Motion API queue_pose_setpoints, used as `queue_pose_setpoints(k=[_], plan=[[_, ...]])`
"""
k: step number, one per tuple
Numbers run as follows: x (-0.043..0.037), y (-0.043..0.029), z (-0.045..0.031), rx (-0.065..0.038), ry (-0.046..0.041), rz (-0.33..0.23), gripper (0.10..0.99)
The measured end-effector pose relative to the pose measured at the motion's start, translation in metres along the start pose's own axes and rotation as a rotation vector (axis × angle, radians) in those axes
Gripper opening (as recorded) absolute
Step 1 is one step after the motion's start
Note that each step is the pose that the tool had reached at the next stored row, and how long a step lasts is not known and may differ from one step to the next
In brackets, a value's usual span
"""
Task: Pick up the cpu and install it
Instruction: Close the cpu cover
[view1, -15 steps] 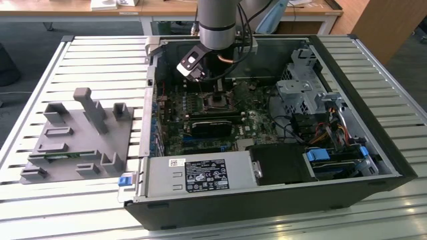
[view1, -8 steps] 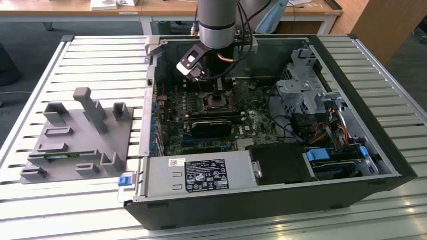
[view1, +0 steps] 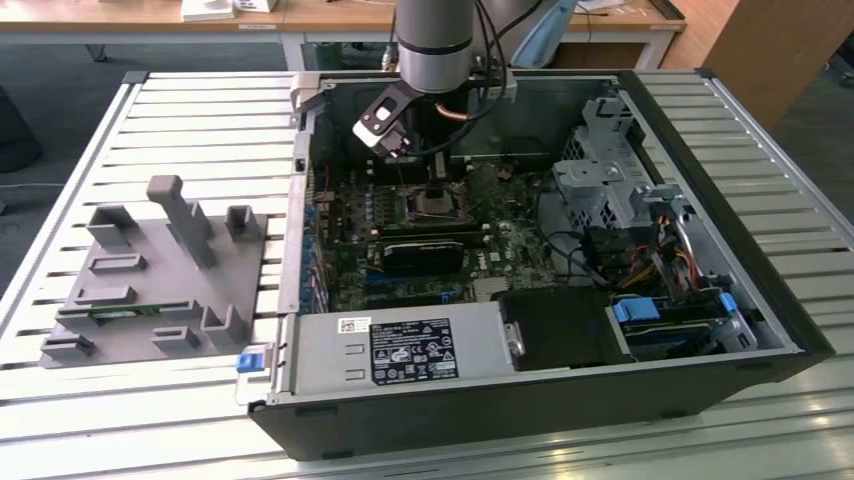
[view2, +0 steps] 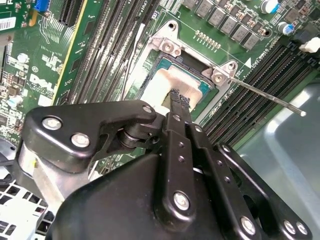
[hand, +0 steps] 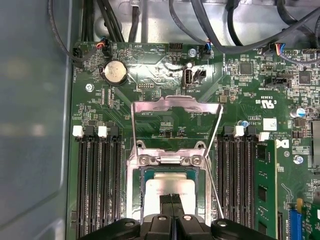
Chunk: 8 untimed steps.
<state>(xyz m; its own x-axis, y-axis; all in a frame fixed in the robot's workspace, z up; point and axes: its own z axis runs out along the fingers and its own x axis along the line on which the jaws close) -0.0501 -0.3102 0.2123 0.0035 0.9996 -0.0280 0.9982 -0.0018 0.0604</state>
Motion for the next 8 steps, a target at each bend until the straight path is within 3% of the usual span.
queue_pose_setpoints(k=[8], plan=[[-0.0001,0.0002,-0.0036,0.0,-0.0001,0.0,0.106]])
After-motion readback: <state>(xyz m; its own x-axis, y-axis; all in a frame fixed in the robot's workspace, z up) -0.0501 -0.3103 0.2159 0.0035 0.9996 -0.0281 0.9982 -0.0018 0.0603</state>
